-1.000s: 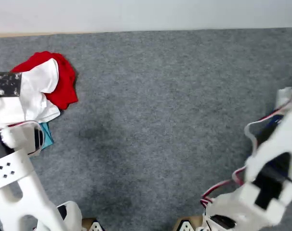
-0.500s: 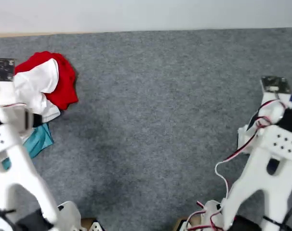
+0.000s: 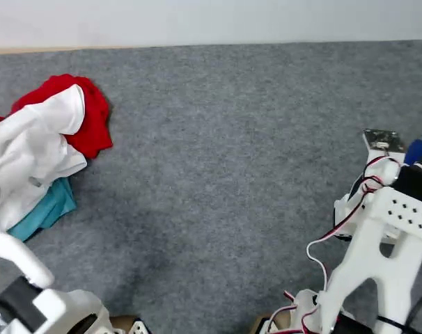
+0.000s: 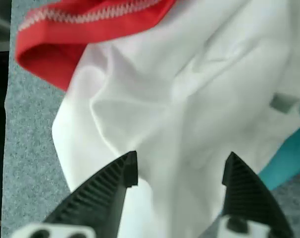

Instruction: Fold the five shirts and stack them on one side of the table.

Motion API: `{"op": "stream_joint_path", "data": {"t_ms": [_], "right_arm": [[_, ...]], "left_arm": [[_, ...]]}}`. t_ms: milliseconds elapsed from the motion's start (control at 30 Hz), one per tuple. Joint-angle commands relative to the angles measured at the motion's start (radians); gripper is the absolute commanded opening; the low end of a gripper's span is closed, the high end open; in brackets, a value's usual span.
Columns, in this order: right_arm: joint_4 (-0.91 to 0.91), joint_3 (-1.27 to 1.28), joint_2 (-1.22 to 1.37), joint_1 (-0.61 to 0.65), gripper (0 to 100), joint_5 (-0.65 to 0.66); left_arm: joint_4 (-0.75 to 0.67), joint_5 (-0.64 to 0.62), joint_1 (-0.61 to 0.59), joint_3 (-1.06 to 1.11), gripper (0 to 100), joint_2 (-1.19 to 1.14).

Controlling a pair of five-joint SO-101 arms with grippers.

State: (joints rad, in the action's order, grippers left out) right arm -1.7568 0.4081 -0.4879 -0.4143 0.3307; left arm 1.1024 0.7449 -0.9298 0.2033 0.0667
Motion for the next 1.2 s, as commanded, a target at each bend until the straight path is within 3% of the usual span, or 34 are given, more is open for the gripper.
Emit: {"op": "stream_joint_path", "data": {"t_ms": [0,100,233,333,533,733,967,1067,1167], "right_arm": [[-0.031,-0.008,-0.025,0.007,1.4,-0.012],[-0.033,-0.008,-0.027,0.007,1.4,-0.012],[-0.035,-0.008,-0.027,0.007,1.4,-0.012],[-0.036,-0.008,-0.028,0.007,1.4,-0.012],[-0.038,-0.008,-0.028,0.007,1.4,-0.012],[-0.039,-0.008,-0.028,0.005,1.4,-0.012],[-0.039,-0.008,-0.028,0.005,1.4,-0.012],[-0.039,-0.008,-0.028,0.005,1.4,-0.012],[-0.039,-0.008,-0.028,0.005,1.4,-0.012]], "left_arm": [[-0.046,0.026,-0.031,-0.038,28,-0.044],[-0.072,0.026,-0.034,-0.039,22,-0.114],[-0.069,0.021,0.002,-0.07,1,-0.095],[-0.02,-0.031,0.051,-0.114,0,-0.005],[0.015,-0.342,0.23,-0.185,0,0.301],[0.012,-0.614,0.591,-0.188,0,0.559],[-0.098,-0.712,1.171,-0.186,0,0.632],[-0.143,-0.713,1.324,-0.186,0,0.597],[-0.146,-0.712,1.373,-0.173,0,0.551]]}}
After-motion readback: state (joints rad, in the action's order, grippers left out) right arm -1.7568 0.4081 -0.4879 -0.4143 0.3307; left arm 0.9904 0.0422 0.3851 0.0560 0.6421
